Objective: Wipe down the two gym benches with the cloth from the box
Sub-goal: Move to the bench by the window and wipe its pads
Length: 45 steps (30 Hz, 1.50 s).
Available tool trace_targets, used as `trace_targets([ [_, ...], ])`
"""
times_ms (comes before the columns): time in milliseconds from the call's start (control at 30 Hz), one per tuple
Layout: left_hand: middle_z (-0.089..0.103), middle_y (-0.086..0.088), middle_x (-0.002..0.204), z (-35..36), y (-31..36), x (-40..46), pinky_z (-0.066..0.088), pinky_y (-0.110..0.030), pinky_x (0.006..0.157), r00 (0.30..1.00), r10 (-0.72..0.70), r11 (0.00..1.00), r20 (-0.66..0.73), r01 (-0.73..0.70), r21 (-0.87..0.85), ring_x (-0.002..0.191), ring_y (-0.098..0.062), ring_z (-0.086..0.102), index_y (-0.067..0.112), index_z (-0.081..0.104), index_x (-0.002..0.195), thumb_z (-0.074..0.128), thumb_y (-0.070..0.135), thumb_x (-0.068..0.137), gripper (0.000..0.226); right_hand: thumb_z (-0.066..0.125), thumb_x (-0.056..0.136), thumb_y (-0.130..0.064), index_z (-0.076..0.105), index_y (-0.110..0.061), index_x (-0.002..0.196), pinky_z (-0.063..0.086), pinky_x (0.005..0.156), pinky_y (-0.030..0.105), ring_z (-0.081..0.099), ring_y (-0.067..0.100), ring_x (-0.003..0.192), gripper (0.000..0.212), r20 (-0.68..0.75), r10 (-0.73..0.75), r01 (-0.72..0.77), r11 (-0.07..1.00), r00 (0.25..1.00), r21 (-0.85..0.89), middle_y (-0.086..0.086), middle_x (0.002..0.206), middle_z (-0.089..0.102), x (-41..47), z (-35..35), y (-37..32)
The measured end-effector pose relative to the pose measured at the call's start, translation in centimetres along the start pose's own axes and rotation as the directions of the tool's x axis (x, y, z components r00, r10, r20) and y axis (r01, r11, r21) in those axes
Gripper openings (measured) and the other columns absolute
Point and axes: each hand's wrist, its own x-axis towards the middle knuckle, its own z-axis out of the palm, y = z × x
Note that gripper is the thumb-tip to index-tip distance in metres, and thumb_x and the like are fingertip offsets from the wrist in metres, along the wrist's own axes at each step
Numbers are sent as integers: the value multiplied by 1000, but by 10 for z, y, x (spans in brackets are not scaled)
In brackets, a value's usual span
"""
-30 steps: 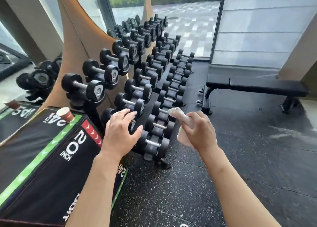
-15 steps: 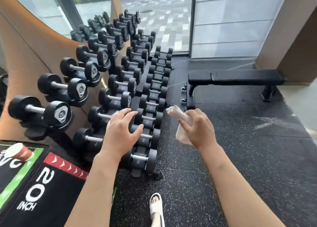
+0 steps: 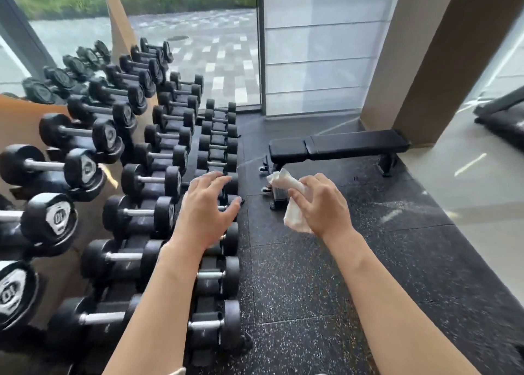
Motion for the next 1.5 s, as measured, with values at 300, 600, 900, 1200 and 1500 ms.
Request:
trace_targets([
  [300,56,-2,148,62,15,102,35,-43,123,995,88,995,40,-87,-40,141,-22,42,18,62,142,70,34,96,50,65,100,-42,69,-15,114,52,83,38,60,23,100,30,-42,75,-77,996,996,-46,1,107,64,75,-4,63],
  [600,55,0,149,151,79,216,33,-41,123,996,57,998,70,-55,-29,142,-20,40,18,62,142,71,33,96,49,66,99,-37,69,-13,110,53,83,41,61,24,100,26,-26,103,-104,994,994,-28,3,106,65,182,-27,181],
  [900,54,2,149,204,130,304,33,-42,124,997,8,1000,74,-8,6,143,-19,39,19,62,142,68,34,98,47,64,100,-37,70,-12,114,53,86,40,61,24,101,29,5,110,-110,993,994,45,3,108,66,277,-41,265],
  [1200,56,-2,147,249,110,393,33,-41,122,995,-17,1000,99,16,4,141,-24,42,17,64,140,70,29,97,45,60,103,-42,69,-13,115,53,86,40,61,22,100,32,-6,132,-132,989,991,75,2,107,65,363,-17,308],
  [1500,53,1,149,272,51,535,31,-39,122,983,62,997,171,-55,-45,143,-23,39,20,61,144,67,31,99,47,58,103,-47,69,-16,112,46,77,37,58,21,95,34,-40,211,-211,978,977,8,0,102,62,471,43,307],
])
